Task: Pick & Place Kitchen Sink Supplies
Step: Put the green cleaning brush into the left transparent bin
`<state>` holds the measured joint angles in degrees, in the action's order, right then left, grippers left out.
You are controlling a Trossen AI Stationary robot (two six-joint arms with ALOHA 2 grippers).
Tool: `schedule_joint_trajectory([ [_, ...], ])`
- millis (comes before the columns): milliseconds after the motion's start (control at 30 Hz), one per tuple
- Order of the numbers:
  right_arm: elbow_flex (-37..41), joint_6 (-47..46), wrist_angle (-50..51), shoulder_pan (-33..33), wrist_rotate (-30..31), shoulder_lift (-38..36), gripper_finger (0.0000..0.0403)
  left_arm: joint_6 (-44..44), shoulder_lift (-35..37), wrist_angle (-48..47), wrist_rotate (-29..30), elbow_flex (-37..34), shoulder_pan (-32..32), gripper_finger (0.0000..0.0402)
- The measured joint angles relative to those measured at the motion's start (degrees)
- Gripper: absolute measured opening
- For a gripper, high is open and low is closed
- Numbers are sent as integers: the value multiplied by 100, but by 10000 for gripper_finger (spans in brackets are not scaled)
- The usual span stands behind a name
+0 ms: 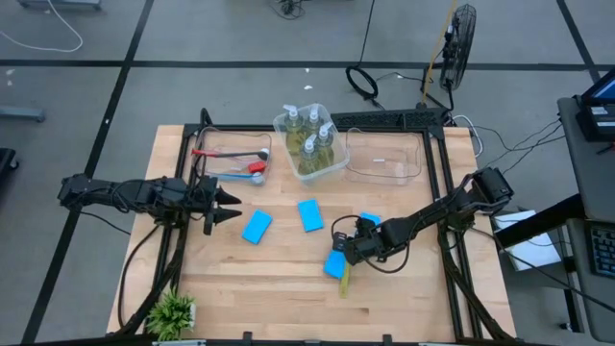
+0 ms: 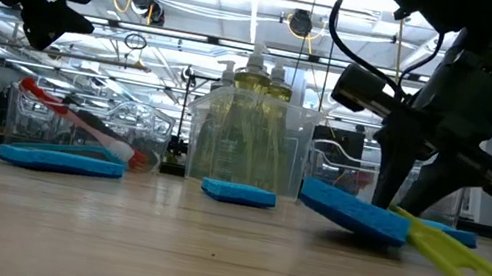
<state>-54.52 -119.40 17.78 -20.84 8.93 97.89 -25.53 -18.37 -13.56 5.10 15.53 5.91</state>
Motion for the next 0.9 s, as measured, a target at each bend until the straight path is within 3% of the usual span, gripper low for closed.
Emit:
schedule_joint_trajectory([
  [733,13,549,263,-24,11,-718,12,26,2,4,-2,0,0,209],
  [900,13,982,-133,-24,199,-757,8,-6,2,8,-2,0,0,209],
])
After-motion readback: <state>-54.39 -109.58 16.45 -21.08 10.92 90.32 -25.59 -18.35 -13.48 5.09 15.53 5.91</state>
